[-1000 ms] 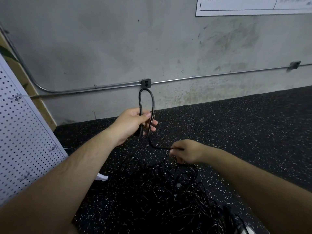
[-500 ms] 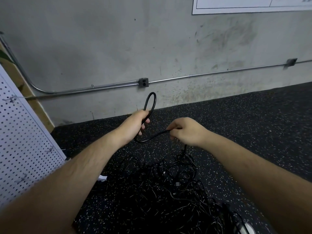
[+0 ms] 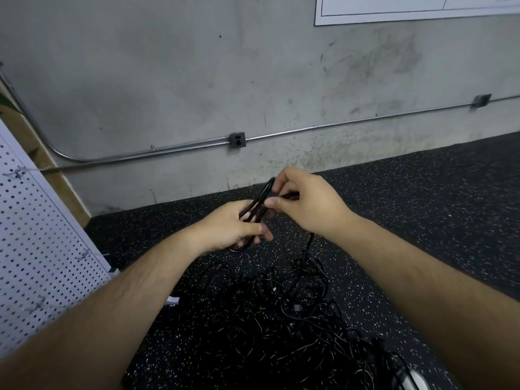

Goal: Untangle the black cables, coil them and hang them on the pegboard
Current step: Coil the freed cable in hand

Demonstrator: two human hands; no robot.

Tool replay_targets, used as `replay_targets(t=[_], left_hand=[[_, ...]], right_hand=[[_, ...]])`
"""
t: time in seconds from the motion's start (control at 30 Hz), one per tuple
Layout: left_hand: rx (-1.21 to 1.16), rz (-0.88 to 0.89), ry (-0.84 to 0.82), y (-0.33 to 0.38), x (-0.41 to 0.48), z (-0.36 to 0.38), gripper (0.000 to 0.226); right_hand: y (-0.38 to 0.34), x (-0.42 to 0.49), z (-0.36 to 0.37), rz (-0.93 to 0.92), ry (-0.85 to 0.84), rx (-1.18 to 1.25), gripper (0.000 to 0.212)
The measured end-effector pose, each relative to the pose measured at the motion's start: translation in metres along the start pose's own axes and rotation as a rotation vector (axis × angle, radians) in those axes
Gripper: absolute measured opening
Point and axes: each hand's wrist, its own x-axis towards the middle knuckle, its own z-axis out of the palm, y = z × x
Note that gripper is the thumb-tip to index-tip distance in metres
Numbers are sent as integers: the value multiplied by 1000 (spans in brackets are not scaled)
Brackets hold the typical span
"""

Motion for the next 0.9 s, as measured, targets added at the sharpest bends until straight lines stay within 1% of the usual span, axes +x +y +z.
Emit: replay_targets(t=[0.07,0.1,0.17,0.27,0.37,0.47,0.57,0.63,0.7,0.8,0.83,0.9], left_hand=[[-96,9,10,2,-1,-1,19],[-148,9,19,2,-2,-4,15],[-229,-6,28,2,-4,-9,14],[-322,-20,40,0,-7,-16,15],[-396,-12,54,-3,-8,-21,16],[-438,-5,89,-5,-9,-25,16],[-488,20,148,-5,-9,-29,18],[-436,6,214,-6,-8,-29,21],[-261,-23,330,-7,-5,-25,26],[99,-15,509,-6,0,-14,30],[181,-11,535,-5,2,-11,32],[250,17,551,-6,5,-7,40]], right_hand=[[0,1,-5,45,19,82,25],[2,1,-8,75,13,122,26],[13,-1,-13,151,-64,173,29],[35,-6,-10,261,-257,268,35],[45,-5,-2,283,-301,515,29],[45,-3,1,280,-312,513,23],[48,-6,3,299,-375,417,27],[46,-8,3,311,-407,331,31],[40,-7,0,338,-355,314,30],[25,-4,-3,399,-243,483,26],[19,-3,-4,409,-219,546,26],[6,-1,-3,410,-171,660,25]])
